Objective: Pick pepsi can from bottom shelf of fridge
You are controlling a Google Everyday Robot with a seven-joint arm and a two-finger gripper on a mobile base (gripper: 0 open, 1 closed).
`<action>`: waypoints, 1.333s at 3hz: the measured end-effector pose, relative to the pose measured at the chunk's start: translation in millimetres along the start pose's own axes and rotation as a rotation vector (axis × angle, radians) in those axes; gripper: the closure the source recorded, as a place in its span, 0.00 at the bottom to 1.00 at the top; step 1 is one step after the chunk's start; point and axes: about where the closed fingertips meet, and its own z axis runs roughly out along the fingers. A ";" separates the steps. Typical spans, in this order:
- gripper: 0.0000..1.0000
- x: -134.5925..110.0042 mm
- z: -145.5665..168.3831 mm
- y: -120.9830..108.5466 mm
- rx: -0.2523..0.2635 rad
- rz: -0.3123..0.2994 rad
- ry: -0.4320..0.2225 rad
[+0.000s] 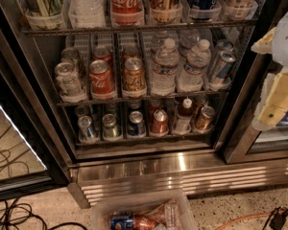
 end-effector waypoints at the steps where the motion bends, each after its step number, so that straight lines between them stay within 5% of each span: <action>1: 0.00 0.0 0.1 0.0 0.000 0.000 0.000; 3: 0.00 6.6 43.6 2.0 0.046 0.074 -0.002; 4: 0.00 13.6 109.3 12.3 0.035 0.169 -0.040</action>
Offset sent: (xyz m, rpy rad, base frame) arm 0.0119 -0.0056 -0.0284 -0.0248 -0.0217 -0.0721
